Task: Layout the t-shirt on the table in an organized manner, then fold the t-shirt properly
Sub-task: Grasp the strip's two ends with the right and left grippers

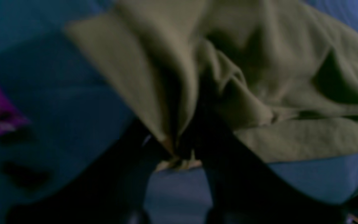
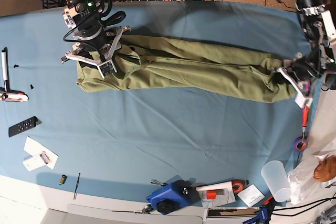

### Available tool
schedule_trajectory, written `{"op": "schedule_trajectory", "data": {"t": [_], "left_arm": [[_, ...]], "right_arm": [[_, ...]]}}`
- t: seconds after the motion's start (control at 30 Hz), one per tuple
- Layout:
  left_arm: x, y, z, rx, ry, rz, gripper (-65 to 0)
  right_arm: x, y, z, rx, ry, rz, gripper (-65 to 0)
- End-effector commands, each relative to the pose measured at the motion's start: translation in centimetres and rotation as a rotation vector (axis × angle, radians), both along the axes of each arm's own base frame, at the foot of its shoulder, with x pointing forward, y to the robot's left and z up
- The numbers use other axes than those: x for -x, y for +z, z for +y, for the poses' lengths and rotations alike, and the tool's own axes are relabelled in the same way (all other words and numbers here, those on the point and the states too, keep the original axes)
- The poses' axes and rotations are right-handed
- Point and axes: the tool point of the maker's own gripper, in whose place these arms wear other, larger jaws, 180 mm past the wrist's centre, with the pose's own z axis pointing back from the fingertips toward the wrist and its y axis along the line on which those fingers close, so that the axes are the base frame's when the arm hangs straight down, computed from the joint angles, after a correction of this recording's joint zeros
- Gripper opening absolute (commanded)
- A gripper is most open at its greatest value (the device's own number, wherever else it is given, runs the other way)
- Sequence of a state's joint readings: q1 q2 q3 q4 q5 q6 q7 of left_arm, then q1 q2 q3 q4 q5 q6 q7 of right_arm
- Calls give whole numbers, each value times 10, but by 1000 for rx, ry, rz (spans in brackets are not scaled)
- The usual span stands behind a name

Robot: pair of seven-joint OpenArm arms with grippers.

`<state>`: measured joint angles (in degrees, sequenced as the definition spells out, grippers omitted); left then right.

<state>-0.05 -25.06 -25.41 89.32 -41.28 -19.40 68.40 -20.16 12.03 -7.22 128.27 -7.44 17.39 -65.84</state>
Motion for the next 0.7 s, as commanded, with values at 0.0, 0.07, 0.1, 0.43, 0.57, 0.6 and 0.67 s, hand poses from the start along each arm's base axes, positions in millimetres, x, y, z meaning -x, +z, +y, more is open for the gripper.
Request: {"op": "schedule_trajectory", "data": {"t": [0.0,0.07,0.1,0.43,0.57,0.6,0.67], "left_arm": [[-12,18,10,-24,-3,-54,-650],[-13,24,19,-45,-6,-56,-650],[-13,26,22,-52,-7,-57,-650],[-10,41,57,-156,-10,-40,-650],[-8,46,64,-169,-17,-29,-650],[-8,47,61,-149,-28,-32,-650],[-8,52,43,-78,-102,-60,-650]], "right_arm": [[-7,12,2,-7,10,-56,-404],[-11,15,5,-19,23,-84,-404],[-13,17,6,-24,29,-98,-404],[-45,48,10,-59,26,-233,-404],[-52,57,9,-74,9,-276,-404],[-52,58,9,-78,4,-282,-404],[-53,59,8,-82,-4,-288,-404]]}}
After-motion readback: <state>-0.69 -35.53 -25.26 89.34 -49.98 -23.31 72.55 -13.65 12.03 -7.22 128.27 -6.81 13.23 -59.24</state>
